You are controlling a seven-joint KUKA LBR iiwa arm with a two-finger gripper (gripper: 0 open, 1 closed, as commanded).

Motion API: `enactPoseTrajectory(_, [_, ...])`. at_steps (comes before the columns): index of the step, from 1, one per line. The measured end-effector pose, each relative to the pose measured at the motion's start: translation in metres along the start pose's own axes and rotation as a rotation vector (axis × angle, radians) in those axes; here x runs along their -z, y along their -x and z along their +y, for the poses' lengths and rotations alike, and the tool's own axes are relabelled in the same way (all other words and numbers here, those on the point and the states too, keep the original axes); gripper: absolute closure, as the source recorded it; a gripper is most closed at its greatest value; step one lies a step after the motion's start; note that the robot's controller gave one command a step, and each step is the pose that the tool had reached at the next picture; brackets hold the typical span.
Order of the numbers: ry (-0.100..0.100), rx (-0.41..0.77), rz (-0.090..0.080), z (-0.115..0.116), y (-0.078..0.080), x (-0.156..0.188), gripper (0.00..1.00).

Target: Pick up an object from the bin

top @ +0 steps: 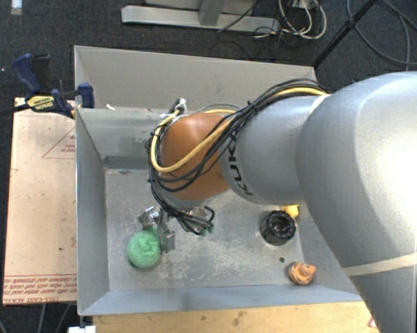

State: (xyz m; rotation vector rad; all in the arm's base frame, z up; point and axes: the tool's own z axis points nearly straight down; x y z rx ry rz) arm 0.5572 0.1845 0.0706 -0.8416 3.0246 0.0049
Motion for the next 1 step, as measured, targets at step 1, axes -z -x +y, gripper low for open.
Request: enactPoseTrajectory(1, [0.0,0.0,0.0,0.0,0.0,0.0,1.0])
